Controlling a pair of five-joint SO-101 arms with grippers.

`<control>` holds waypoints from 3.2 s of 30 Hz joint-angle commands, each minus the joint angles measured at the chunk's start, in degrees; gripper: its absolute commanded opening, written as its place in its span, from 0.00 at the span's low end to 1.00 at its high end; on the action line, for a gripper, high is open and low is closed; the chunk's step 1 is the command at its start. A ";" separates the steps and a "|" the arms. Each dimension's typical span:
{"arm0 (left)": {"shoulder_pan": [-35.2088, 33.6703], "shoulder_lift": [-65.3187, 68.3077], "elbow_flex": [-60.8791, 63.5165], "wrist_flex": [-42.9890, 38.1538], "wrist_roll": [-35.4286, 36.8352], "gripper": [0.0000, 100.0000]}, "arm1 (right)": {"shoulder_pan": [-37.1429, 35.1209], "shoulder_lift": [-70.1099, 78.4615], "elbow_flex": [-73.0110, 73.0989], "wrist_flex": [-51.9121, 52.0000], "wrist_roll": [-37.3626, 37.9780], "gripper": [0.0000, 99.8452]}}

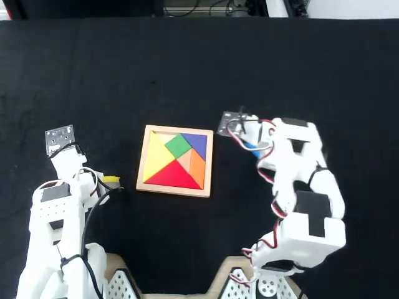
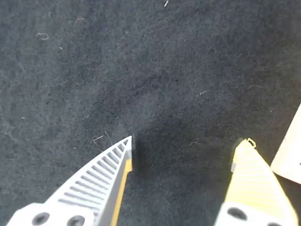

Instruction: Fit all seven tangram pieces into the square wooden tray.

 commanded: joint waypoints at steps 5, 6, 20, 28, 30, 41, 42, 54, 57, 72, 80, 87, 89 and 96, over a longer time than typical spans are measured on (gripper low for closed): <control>0.57 -0.53 -0.40 -0.26 -0.70 0.33 | -7.91 -2.42 -0.40 5.89 -2.99 0.01; 0.57 -0.53 -0.40 -0.26 -0.70 0.33 | -8.44 -2.42 -0.84 6.86 -2.99 0.01; 0.66 -0.53 -0.48 -0.26 -0.70 0.33 | -7.82 -6.73 -13.32 19.78 -17.41 0.02; 0.40 -0.53 -0.48 -0.26 -0.70 0.33 | -8.97 -3.47 -12.18 11.08 -21.27 0.28; 0.31 -0.53 -0.48 -0.26 -0.70 0.33 | -8.53 -1.80 -12.18 11.16 -14.15 0.26; 0.31 -0.53 -0.48 -0.26 -0.70 0.33 | -5.54 2.51 -15.60 12.66 0.79 0.24; 0.31 -0.53 -0.48 -0.26 -0.70 0.33 | -5.10 2.95 -16.04 12.57 1.76 0.24; 0.48 -0.53 -0.57 -0.26 -0.70 0.33 | -2.99 11.12 -20.35 12.66 2.11 0.23; 0.57 -0.53 -0.57 -0.26 -0.70 0.33 | -2.73 11.30 -20.35 12.75 1.93 0.23; 0.48 -0.53 -0.57 -0.26 -0.70 0.33 | -2.90 11.47 -20.62 12.22 0.26 0.09; 0.57 -0.53 -0.57 -0.26 -0.70 0.33 | -3.34 10.68 -21.41 12.57 0.00 0.03; 0.57 -0.53 -0.57 -0.26 -0.70 0.33 | -6.77 5.14 -28.62 17.67 -6.59 0.01; 0.57 -0.53 -0.57 -0.26 -0.70 0.33 | -8.53 4.00 -29.76 19.16 -7.38 0.01; 0.66 -0.53 -0.57 -0.26 -0.70 0.33 | -17.32 2.51 -34.68 21.10 -13.27 0.01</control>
